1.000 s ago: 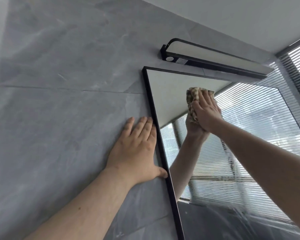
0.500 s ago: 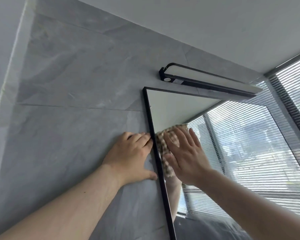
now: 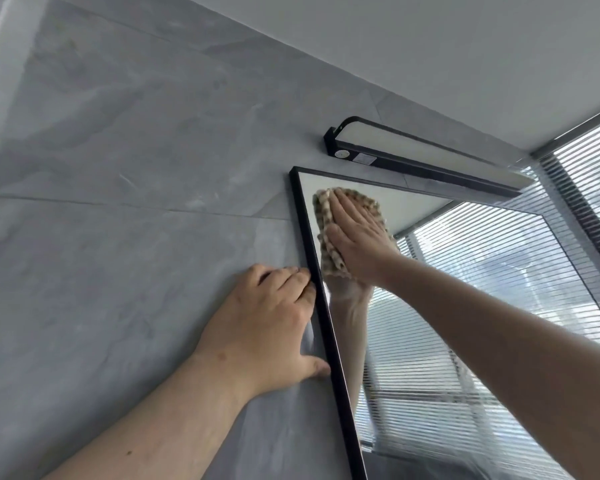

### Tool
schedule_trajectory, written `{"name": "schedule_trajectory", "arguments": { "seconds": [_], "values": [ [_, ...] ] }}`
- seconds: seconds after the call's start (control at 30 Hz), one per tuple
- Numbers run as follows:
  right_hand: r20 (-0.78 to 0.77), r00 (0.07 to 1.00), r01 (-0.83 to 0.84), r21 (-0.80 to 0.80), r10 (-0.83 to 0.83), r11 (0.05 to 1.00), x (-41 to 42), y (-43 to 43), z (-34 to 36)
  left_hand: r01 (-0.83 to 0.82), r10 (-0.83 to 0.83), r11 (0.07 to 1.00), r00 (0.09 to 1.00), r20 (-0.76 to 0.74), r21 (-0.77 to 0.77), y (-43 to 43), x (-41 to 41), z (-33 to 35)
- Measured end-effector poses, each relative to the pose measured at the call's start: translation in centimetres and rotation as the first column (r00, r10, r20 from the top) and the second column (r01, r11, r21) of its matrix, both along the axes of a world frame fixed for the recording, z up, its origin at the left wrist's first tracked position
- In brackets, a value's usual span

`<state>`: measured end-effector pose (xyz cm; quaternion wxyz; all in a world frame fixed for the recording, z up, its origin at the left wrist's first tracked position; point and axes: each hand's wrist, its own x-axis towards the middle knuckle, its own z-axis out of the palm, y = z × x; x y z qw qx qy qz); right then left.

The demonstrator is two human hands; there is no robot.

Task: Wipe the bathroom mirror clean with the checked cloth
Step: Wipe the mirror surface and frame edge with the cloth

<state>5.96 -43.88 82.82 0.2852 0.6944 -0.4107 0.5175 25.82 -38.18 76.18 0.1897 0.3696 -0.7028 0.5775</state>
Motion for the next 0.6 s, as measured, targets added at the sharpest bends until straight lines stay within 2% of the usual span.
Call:
{"name": "schedule_trajectory", "arguments": {
  "seconds": [0.13, 0.3, 0.47, 0.6],
  "values": [
    [0.063, 0.998, -0.016, -0.023, 0.017, 1.0, 0.5, -0.4, 4.0, -0.036, 0.037, 0.999, 0.999, 0.016, -0.01, 0.0, 0.0, 0.0],
    [0.072, 0.996, -0.049, -0.007, 0.05, 0.999, 0.5, 0.0, 4.3, -0.057, 0.058, 0.997, 0.998, 0.023, -0.045, 0.2, -0.1, 0.0],
    [-0.053, 0.999, -0.014, -0.007, 0.013, 1.0, 0.8, 0.7, -0.8, -0.208, 0.208, 0.978, 0.977, -0.041, 0.005, 1.8, -0.9, 0.3],
    [-0.165, 0.986, 0.019, -0.066, -0.029, 0.998, 0.6, 1.9, -7.0, -0.178, 0.176, 0.983, 0.984, -0.04, -0.048, 2.5, -0.9, 3.7]
  ]
}}
